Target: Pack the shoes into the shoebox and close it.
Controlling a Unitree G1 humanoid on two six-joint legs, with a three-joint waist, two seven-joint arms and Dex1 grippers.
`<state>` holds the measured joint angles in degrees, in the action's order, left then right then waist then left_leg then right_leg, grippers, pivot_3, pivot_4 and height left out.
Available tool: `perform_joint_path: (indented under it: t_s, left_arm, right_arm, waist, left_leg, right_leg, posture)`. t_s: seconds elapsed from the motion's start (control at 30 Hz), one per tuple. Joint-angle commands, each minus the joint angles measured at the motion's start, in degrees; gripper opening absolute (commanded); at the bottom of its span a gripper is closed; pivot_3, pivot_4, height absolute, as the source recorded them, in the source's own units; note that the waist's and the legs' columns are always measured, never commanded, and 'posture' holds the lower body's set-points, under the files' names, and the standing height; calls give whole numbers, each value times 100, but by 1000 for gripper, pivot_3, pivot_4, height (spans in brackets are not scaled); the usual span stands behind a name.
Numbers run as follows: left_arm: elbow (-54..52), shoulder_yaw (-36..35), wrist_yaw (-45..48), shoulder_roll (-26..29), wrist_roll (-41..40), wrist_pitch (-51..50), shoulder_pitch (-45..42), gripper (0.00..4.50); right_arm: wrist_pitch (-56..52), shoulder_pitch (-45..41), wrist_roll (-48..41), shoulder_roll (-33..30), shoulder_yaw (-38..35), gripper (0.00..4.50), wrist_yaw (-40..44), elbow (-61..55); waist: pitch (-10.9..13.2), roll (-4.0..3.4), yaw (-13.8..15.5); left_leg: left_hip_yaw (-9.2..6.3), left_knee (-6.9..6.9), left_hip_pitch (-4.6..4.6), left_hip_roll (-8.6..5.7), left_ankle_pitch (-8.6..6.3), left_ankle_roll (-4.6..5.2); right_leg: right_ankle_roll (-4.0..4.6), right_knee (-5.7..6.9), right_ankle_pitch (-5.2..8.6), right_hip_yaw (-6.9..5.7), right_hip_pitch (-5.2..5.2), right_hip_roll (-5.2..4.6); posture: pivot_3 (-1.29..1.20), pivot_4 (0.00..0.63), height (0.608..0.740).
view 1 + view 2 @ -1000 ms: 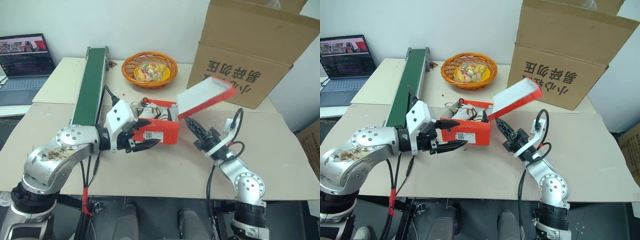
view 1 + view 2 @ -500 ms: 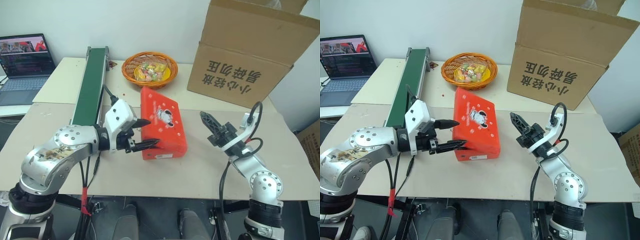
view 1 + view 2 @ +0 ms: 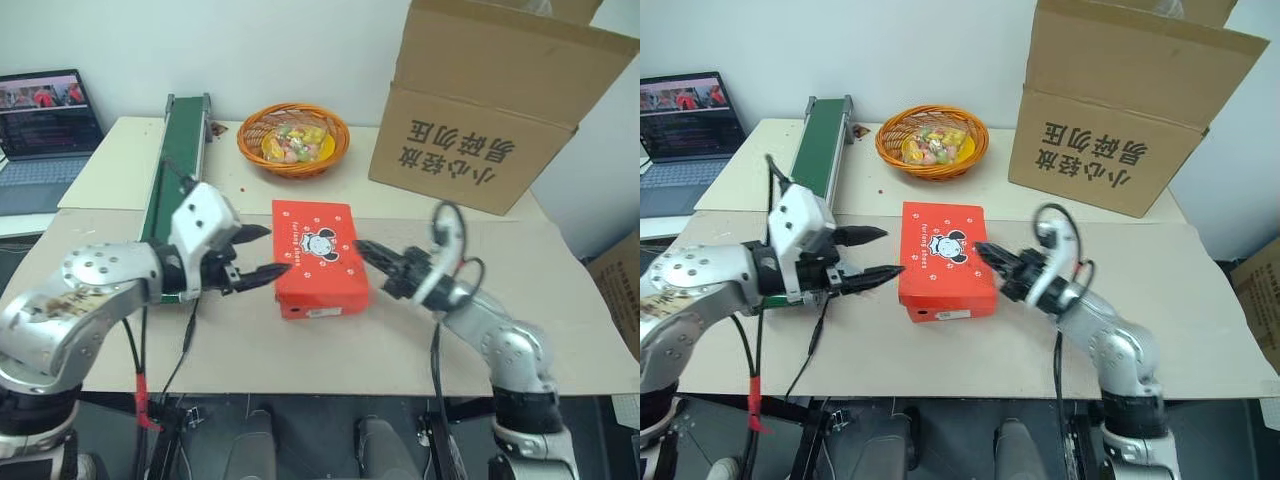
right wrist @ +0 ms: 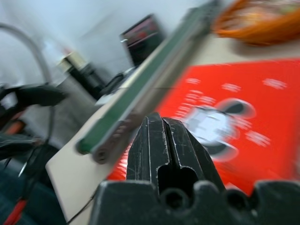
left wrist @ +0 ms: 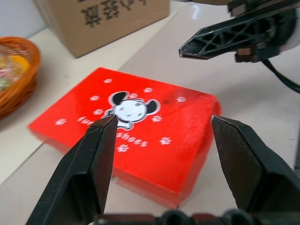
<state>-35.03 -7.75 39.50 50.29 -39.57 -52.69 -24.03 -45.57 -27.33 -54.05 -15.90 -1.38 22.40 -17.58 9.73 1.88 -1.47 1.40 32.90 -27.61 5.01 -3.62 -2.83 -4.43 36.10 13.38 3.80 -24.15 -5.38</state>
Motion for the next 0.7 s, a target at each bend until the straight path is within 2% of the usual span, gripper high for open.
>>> perform_joint_path:
  t_s: [0.03,0.13,0.27,0.4,0.5,0.7]
  left_arm:
    - [-103,-100,-82,-7,-2,74,-75,3391]
    - [-199,-73,-166,-62,-60,12,-90,3391]
    - [-307,-104,-270,-82,-112,-43,-59,3391]
    - [-394,-159,-422,-109,-244,-172,-127,3391]
    - [-413,-172,-483,-113,-293,-216,-130,3391]
    - [-341,21,-528,-150,-205,-134,-235,3391]
  right_arm:
    - [138,-1287,261,127,178,27,218,266]
    - [352,-1821,460,249,136,27,330,582]
    - [534,-1974,1000,231,420,27,606,1002]
    - [779,-1782,2266,9,1486,27,826,1606]
    - [962,-1984,3228,-4,2158,27,726,2325]
    - [1542,-2048,4421,99,3160,27,1269,3347]
  waist:
    - [1,-1,7]
    - [0,1,82]
    - [-1,2,107]
    - [-1,2,67]
    - [-1,3,51]
    - [-1,3,50]
  left_leg:
    - [1,1,-4,-1,0,0]
    - [0,-2,-2,-1,0,0]
    - [3,-2,-4,-2,0,-1]
    - [5,-2,-3,0,0,-1]
    - [5,-2,-3,0,0,-1]
    - [6,-2,-11,0,0,-1]
  right_leg:
    - [-1,-2,-1,0,-4,-1]
    - [4,-7,-1,-3,-9,-1]
    - [5,-9,0,-5,-7,-3]
    - [8,3,-5,-5,-5,-2]
    - [9,3,-5,-4,-5,-1]
    - [8,3,-4,-3,-10,2]
  posture:
    - [0,150,721]
    - [0,150,721]
    - [0,150,721]
    - [0,150,721]
    - [0,150,721]
    - [0,150,721]
